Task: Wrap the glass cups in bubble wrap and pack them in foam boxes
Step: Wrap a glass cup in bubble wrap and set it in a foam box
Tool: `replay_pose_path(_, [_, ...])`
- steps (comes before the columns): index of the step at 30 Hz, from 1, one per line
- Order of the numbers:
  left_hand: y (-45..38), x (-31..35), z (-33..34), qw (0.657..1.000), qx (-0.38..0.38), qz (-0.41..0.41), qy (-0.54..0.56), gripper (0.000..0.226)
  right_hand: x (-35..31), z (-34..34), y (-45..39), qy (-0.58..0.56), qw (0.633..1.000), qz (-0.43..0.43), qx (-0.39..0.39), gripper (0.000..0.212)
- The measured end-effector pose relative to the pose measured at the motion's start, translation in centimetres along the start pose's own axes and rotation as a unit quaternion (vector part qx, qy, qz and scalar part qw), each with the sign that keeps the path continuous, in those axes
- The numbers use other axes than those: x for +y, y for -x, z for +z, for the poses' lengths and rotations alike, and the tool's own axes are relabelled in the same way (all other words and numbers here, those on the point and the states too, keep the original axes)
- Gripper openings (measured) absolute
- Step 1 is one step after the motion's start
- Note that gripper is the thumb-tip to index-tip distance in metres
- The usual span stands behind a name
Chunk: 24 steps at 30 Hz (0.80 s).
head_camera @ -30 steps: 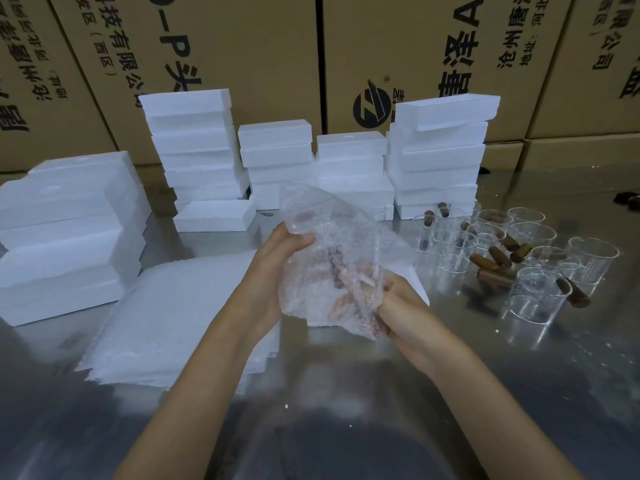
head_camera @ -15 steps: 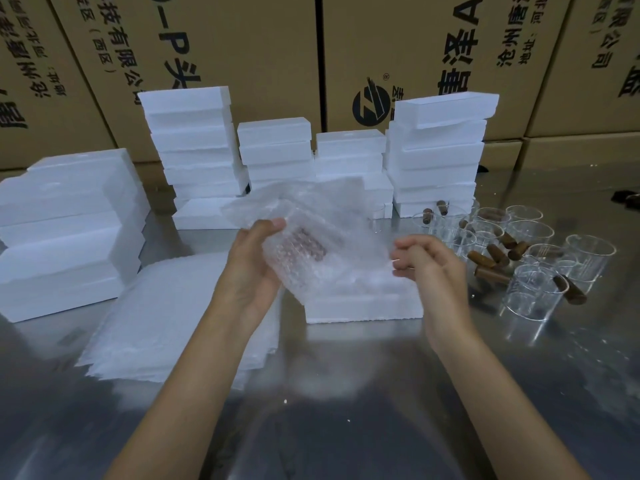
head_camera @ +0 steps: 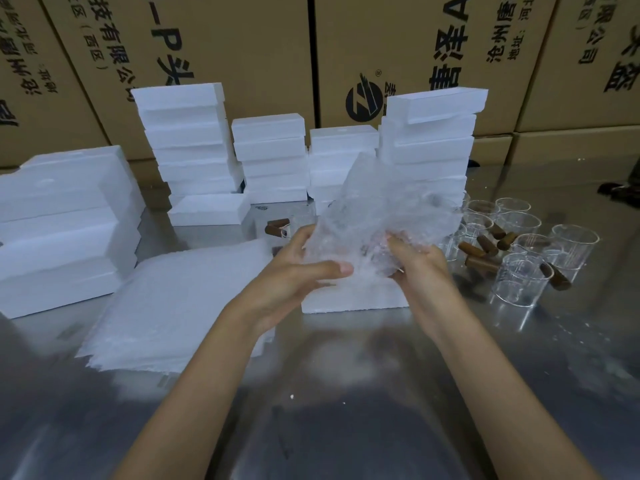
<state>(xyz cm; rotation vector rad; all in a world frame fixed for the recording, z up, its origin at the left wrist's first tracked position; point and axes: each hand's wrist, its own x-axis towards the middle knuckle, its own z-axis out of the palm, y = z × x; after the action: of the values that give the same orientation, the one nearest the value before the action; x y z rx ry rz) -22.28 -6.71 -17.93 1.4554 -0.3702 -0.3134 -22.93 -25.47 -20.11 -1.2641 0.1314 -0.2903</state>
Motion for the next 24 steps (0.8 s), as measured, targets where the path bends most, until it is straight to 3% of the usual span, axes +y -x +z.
replay_pose_path(3, [0.6,0.2,0.2,0.997,-0.018,-0.012,-0.076,0.063,0.2,-0.6,0.8,0.064,0.997,-0.037,-0.006,0.015])
replay_pose_path(8, [1.8,-1.2,1.3,0.98,0.029,0.02,-0.197,0.055,0.9,-1.8,2.2,0.089,0.995,-0.042,-0.005,0.012])
replay_pose_path(10, [1.8,-1.7,1.5,0.97,0.07,0.022,-0.234,0.044,1.1,-1.9,2.5,0.064,0.998,-0.026,0.014,0.016])
replay_pose_path(14, [1.3,-3.1,1.4,0.956,0.109,0.047,-0.267,0.015,1.0,-2.0,2.5,0.04,0.999,-0.004,0.01,0.003])
replay_pose_path(16, [1.2,-3.5,1.4,0.946,0.138,0.073,-0.285,0.005,1.0,-2.2,2.5,0.055,0.998,-0.008,0.009,0.022])
replay_pose_path(19, [0.9,-3.8,1.2,0.922,0.184,0.111,-0.321,0.02,1.2,-2.3,2.5,0.148,0.988,-0.049,-0.001,0.039])
replay_pose_path(21, [0.7,-3.9,1.0,0.917,0.19,0.113,-0.332,0.017,1.6,-2.5,2.3,0.247,0.966,-0.078,-0.005,0.045])
replay_pose_path(24, [0.6,-4.1,1.0,0.917,0.19,0.114,-0.331,0.015,1.7,-3.0,2.0,0.33,0.936,-0.12,-0.017,0.037])
